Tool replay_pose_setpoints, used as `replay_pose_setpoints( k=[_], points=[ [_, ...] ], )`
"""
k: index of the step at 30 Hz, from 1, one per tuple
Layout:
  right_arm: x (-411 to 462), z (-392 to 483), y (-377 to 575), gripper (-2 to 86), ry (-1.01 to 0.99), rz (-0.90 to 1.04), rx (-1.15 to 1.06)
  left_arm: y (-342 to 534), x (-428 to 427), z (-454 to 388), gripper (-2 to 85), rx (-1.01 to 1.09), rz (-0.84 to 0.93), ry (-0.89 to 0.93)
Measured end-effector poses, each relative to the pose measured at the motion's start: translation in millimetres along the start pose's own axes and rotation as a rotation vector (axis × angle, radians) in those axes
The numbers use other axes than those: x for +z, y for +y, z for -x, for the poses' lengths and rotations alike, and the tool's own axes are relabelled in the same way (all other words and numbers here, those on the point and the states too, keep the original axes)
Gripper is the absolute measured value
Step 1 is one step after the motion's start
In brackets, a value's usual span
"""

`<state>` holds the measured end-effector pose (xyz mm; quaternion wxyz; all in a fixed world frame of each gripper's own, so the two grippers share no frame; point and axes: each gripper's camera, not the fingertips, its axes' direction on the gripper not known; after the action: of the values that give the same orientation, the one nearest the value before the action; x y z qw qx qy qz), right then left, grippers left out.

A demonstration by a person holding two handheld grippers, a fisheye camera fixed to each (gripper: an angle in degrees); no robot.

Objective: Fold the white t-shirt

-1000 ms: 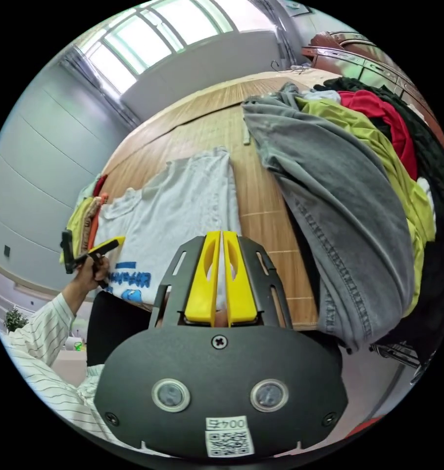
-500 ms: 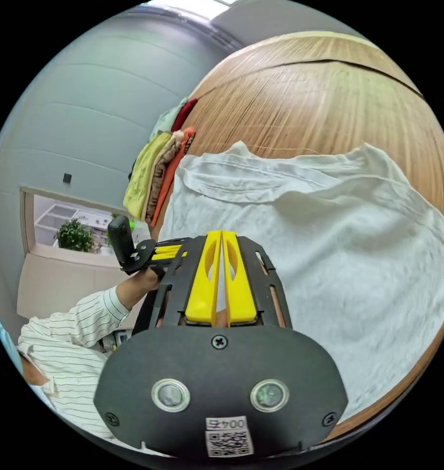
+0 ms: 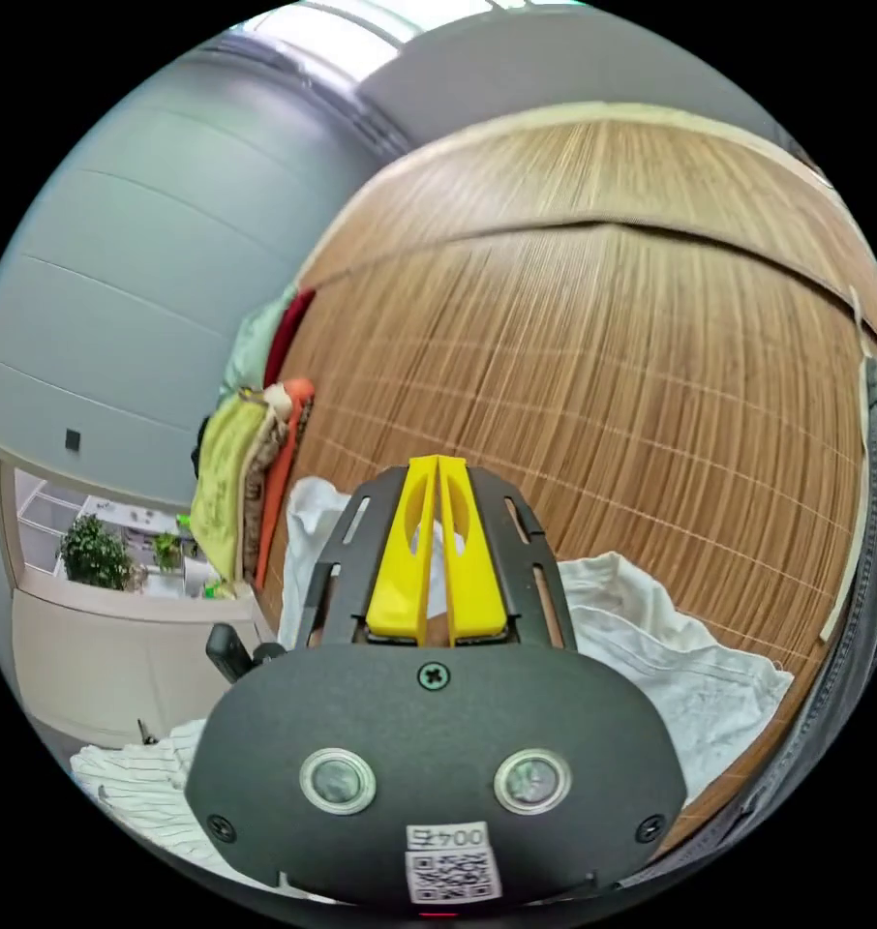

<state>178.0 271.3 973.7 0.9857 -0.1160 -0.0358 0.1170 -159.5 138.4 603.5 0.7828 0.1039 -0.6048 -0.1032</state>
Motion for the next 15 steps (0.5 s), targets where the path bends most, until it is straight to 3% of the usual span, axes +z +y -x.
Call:
replay_pose_setpoints(
  k=[2, 6, 7, 8, 10, 12, 15],
  points=[
    [-4.3, 2.3, 10.2, -0.7, 0.016, 0.018, -0.013, 0.6, 2.4, 3.0, 0.5, 0.0, 0.0, 0.0],
    [26.3, 10.5, 48.0, -0.4, 0.034, 0.302, -0.168, 2.1, 7.8, 9.5, 0.5, 0.0, -0.001, -0.001],
    [38.2, 2.0, 54.1, -0.4, 0.136, 0.364, -0.118, 2.4, 8.5, 10.4, 0.5, 0.0, 0.0, 0.0],
    [36.9, -2.1, 56.1, -0.4, 0.16, 0.34, -0.097, 2.8, 9.9, 12.2, 0.5, 0.0, 0.0, -0.001],
    [-5.9, -15.0, 69.4, -0.6, 0.117, -0.003, 0.089, 3.6, 11.9, 14.2, 0.4, 0.0, 0.0, -0.003],
    [-39.7, -9.1, 95.4, -0.6, 0.014, -0.23, 0.099, 4.9, 14.5, 17.2, 0.4, -0.001, 0.001, -0.003],
    [-50.3, 6.4, 139.5, -0.4, -0.088, -0.18, 0.066, 7.0, 17.6, 20.3, 0.5, -0.001, 0.001, -0.003]
  ],
)
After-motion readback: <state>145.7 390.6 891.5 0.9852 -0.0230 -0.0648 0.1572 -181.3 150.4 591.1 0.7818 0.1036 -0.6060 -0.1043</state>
